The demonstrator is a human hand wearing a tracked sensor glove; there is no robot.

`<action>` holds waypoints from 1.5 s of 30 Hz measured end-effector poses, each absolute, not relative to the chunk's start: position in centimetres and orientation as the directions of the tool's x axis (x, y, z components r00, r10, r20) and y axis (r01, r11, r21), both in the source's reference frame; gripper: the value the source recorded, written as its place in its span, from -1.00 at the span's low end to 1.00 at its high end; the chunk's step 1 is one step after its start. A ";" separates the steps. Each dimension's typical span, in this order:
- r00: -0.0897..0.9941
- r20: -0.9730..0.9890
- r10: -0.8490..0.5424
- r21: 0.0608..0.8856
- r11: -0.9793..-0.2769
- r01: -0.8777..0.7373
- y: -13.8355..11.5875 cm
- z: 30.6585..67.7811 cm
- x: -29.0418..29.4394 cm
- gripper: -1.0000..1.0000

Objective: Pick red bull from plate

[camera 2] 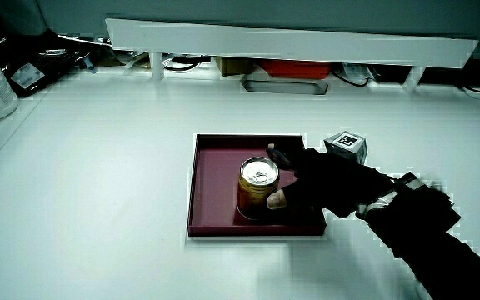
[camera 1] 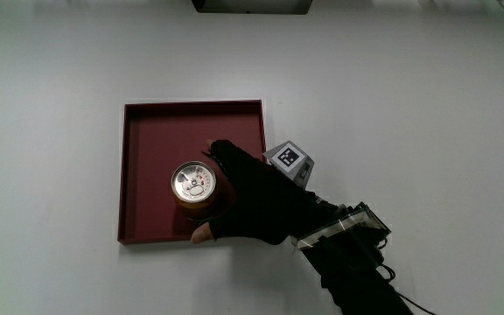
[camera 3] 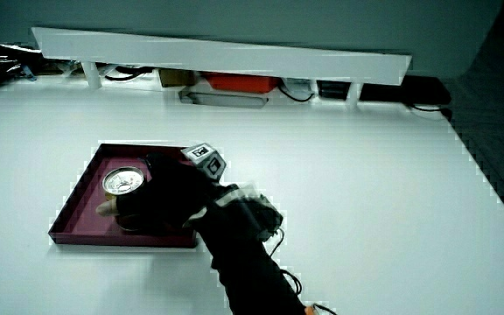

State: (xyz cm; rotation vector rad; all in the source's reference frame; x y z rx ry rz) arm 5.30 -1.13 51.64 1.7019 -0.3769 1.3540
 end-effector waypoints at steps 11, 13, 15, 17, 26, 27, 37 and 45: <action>0.275 0.923 0.270 0.386 -0.652 -0.653 -1.2 51.4 5.9 0.25; 0.281 0.926 0.253 0.377 -0.674 -0.635 -1.2 51.2 5.9 0.33; 0.275 0.932 0.236 0.359 -0.705 -0.612 -1.0 51.3 5.9 0.42; 0.265 0.935 0.236 0.352 -0.713 -0.607 -0.9 51.3 5.8 0.50; 0.268 0.937 0.223 0.340 -0.752 -0.565 -0.6 51.1 5.8 0.88; 0.269 0.939 0.215 0.335 -0.755 -0.563 -0.6 51.1 5.9 0.92; 0.224 0.955 0.195 0.289 -0.788 -0.544 -0.3 51.3 6.0 1.00; 0.130 0.969 0.210 0.247 -0.812 -0.529 -0.5 50.5 6.8 1.00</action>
